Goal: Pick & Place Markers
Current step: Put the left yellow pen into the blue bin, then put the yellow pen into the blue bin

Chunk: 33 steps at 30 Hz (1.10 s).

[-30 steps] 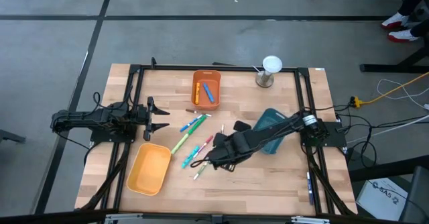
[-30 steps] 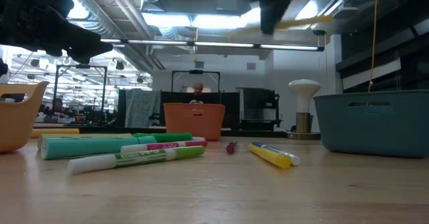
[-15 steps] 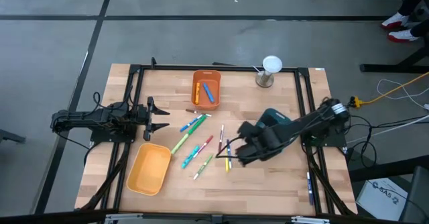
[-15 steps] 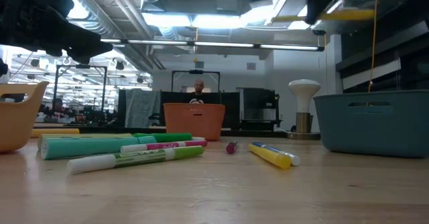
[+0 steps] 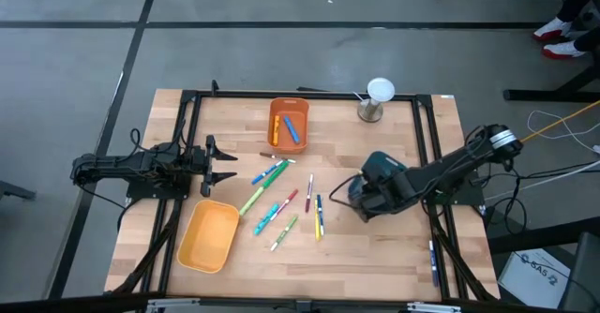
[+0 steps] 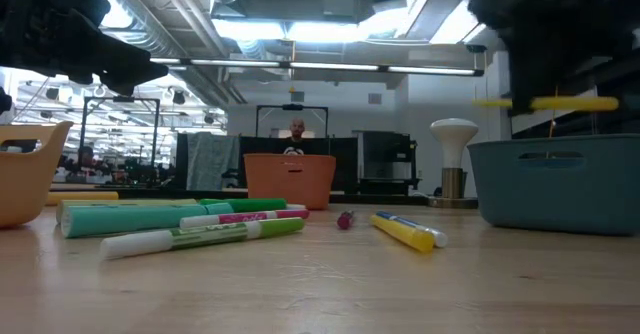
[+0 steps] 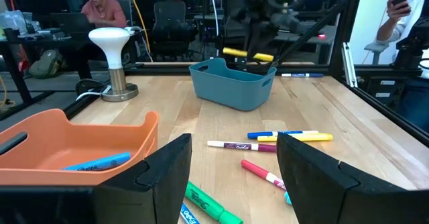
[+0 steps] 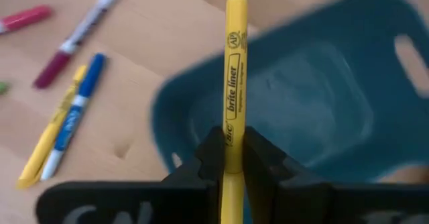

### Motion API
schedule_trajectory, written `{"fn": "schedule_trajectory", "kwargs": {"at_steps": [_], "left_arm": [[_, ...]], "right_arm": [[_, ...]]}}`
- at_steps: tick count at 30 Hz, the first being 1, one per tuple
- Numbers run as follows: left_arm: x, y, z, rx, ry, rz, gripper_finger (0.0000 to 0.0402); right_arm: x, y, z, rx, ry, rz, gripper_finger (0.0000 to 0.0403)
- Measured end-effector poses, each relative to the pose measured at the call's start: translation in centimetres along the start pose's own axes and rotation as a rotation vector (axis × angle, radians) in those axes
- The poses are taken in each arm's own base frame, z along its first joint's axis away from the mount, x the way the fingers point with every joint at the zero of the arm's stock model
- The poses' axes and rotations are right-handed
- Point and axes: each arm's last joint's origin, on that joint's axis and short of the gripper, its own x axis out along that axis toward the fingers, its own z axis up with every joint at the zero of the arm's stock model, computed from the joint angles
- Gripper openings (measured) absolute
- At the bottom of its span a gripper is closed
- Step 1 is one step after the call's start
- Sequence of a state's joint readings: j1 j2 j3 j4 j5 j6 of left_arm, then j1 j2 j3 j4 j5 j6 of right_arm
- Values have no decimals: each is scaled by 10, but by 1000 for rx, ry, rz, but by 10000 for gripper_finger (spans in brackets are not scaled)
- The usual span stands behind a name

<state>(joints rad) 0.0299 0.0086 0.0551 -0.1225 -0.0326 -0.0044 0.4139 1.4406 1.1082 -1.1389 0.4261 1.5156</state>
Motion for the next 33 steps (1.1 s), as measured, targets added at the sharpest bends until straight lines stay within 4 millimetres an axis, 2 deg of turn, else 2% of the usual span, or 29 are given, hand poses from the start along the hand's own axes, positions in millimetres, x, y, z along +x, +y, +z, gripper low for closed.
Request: {"fn": "schedule_trajectory", "kwargs": {"at_steps": [4, 10, 18, 23, 33], "left_arm": [[0, 0, 0, 0, 0, 0, 214], [0, 0, 0, 0, 0, 0, 214], [0, 0, 0, 0, 0, 0, 214], [0, 0, 0, 0, 0, 0, 214], [0, 0, 0, 0, 0, 0, 214]], "right_arm": [[14, -8, 6, 158, 53, -62, 37], [23, -12, 20, 271, 150, -102, 41], [28, -28, 33, 305, 207, -239, 43], [30, -30, 39, 308, 215, -250, 46], [33, -31, 41, 302, 270, -256, 103]]}}
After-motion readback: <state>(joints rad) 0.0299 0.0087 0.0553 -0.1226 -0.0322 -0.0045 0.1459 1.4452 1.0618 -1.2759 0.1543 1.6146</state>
